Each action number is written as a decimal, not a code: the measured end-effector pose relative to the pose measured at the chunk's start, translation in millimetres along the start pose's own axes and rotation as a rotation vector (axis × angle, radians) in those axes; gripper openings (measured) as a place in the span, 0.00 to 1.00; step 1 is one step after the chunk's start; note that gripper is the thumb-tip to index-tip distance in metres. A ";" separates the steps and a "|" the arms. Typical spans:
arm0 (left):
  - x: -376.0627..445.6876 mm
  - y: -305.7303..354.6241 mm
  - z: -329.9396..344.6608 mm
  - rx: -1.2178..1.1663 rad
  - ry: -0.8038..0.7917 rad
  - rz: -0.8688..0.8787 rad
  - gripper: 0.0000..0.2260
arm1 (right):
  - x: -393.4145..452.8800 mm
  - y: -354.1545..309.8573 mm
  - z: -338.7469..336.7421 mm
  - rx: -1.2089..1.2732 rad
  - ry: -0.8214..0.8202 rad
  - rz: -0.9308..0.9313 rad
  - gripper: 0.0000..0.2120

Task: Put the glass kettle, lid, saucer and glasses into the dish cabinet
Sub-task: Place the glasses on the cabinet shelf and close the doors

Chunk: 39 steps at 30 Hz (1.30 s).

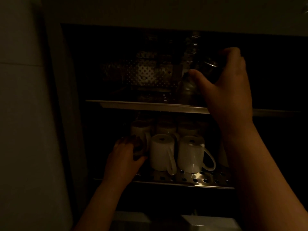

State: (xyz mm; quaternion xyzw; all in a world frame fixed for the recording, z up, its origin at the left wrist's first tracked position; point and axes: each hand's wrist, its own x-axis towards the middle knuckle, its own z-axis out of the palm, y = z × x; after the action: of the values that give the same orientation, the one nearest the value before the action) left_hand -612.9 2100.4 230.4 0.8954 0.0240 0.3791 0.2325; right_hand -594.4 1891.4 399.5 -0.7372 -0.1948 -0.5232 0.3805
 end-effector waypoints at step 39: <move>-124.7 22.7 4.0 0.195 -0.134 0.082 0.26 | -205.5 16.2 -123.8 -0.371 -0.345 0.197 0.29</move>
State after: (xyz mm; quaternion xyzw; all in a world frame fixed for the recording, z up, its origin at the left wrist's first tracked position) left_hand -701.9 2051.2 154.5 0.9372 0.0085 0.3235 0.1297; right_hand -737.9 1809.2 225.0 -0.8880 -0.0849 -0.3770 0.2491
